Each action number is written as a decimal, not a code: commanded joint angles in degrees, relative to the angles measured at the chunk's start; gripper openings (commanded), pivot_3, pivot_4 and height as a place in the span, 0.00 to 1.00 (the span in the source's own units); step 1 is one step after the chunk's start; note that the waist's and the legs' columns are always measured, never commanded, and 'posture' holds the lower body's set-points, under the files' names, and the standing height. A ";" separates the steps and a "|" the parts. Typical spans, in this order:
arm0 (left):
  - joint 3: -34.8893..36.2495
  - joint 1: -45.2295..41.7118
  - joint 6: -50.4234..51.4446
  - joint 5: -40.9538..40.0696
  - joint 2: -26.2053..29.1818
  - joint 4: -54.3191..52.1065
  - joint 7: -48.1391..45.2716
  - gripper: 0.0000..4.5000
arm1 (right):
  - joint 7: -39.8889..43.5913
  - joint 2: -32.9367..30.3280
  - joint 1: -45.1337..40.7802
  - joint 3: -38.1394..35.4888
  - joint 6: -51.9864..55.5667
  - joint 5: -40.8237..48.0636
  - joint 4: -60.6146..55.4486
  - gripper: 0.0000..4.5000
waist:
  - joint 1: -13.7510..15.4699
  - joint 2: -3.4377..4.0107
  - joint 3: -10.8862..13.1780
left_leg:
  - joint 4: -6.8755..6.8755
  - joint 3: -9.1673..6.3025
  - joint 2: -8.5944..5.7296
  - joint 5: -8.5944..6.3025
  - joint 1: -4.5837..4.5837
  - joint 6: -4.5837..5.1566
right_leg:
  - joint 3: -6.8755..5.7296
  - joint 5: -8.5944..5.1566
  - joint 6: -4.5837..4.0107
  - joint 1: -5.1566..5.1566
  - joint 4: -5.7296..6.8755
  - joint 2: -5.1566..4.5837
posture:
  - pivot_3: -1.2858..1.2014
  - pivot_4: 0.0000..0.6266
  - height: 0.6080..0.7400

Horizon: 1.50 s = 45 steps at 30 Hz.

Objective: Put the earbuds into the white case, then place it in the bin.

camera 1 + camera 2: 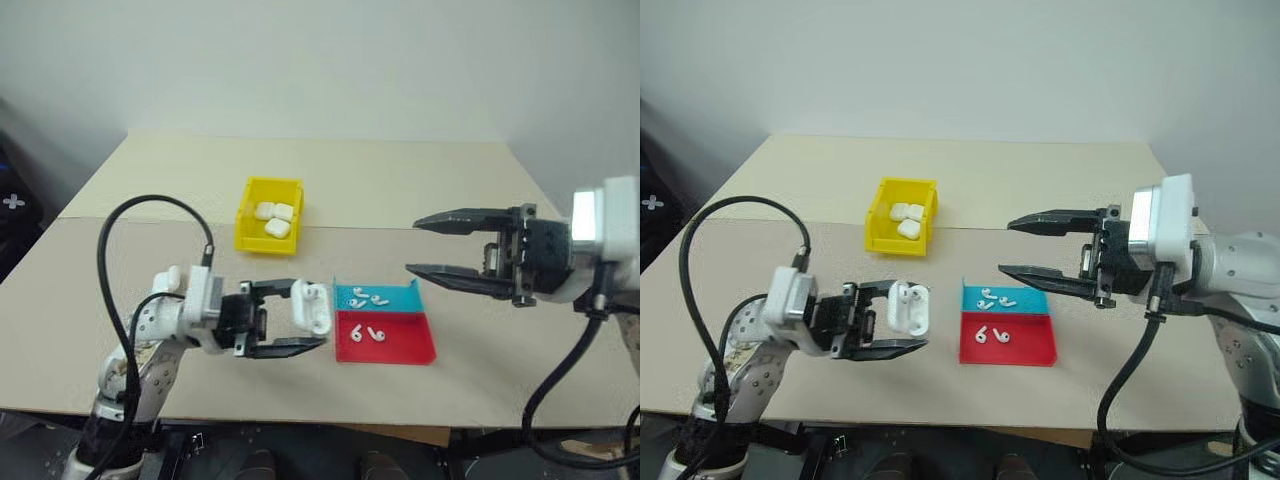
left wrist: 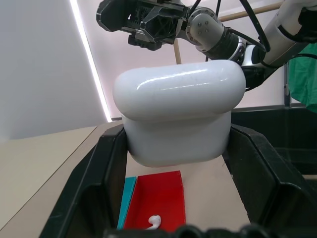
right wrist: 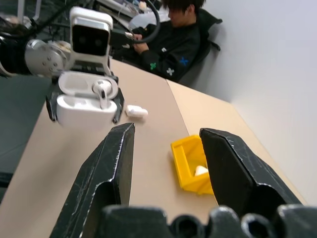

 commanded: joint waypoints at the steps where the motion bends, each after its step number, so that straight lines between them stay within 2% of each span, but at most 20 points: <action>1: 2.46 2.57 -3.26 -1.71 -0.01 -0.87 -2.22 0.61 | 1.51 -3.77 -3.33 5.18 -0.61 -8.65 3.61 0.58 | 0.00 0.00 0.00 | 0.00 0.00 0.01 0.00 0.00 0.00 | 0.00 0.00 0.00 0.01 -0.01 0.00 | 0.52 0.24 1.00; 7: 2.90 7.41 -7.24 0.03 0.72 -0.99 -4.84 0.61 | 7.07 -5.84 -16.73 22.85 4.18 -23.47 13.32 0.58 | -0.35 0.02 0.01 | -0.02 0.09 0.04 0.00 0.06 0.00 | 0.07 0.02 -0.04 -0.06 0.00 0.02 | 0.52 0.24 1.00; 10: 3.47 8.17 -9.57 -1.43 -0.92 -0.36 -5.67 0.61 | 9.10 -4.73 -22.18 30.82 0.87 -33.79 18.32 0.58 | -0.28 0.02 0.01 | -0.03 0.11 0.05 0.00 -0.01 0.00 | 0.07 0.03 -0.05 -0.15 0.01 0.02 | 0.52 0.24 1.00; 14: 4.62 8.62 -9.69 -4.17 -2.47 -1.74 -4.16 0.61 | 9.87 -1.85 -25.68 35.31 -2.70 -41.43 22.31 0.58 | 0.14 0.02 0.01 | -0.01 0.12 0.04 0.00 -0.10 0.00 | 0.04 0.03 -0.05 -0.19 -0.01 0.00 | 0.52 0.24 1.00; 21: 6.77 12.43 -9.67 -11.31 -3.96 -3.72 -7.14 0.61 | 10.12 2.90 -26.31 34.32 -3.89 -43.91 23.64 0.58 | 0.02 0.02 0.01 | -0.02 0.11 0.05 0.00 -0.14 0.00 | 0.04 0.03 -0.05 -0.24 0.00 -0.01 | 0.52 0.24 1.00; 25: 7.17 11.31 -8.77 -13.54 -4.97 -3.54 -6.35 0.61 | 10.05 4.09 -26.00 33.72 -3.62 -44.74 23.28 0.58 | 0.05 0.02 0.01 | -0.01 0.11 0.05 0.00 -0.08 0.00 | 0.04 0.04 -0.06 -0.18 0.04 0.00 | 0.52 0.24 1.00; 35: 7.15 7.95 -8.45 -14.18 -6.19 -1.78 -7.39 0.61 | 9.97 3.72 -23.98 31.92 -2.28 -44.75 20.14 0.58 | -0.12 0.02 0.00 | 0.00 0.11 0.05 0.00 -0.09 0.00 | 0.04 0.04 -0.06 -0.19 0.03 0.01 | 0.52 0.24 1.00; 38: 7.18 7.86 -8.05 -13.81 -5.76 -1.62 -7.56 0.61 | 10.54 4.09 -24.38 28.42 0.59 -40.39 17.71 0.58 | -0.10 0.02 0.01 | 0.00 0.10 0.05 0.00 -0.09 0.00 | 0.04 0.04 -0.06 -0.19 0.04 0.01 | 0.52 0.24 1.00; 44: 6.99 7.26 -8.35 -12.32 -5.15 -0.57 -8.33 0.61 | 13.09 5.90 -24.46 14.26 3.49 -21.15 11.80 0.58 | 0.02 0.02 0.01 | 0.00 0.08 0.05 0.00 -0.11 0.00 | 0.02 0.04 -0.06 -0.16 0.02 0.01 | 0.52 0.24 1.00; 45: 6.91 7.17 -8.46 -11.81 -4.89 -0.28 -8.60 0.61 | 12.50 6.19 -24.68 12.91 4.70 -19.05 10.98 0.54 | 0.02 0.02 0.01 | 0.00 0.07 0.05 0.00 -0.10 0.01 | 0.02 0.04 -0.06 -0.15 0.02 0.01 | 0.52 0.24 1.00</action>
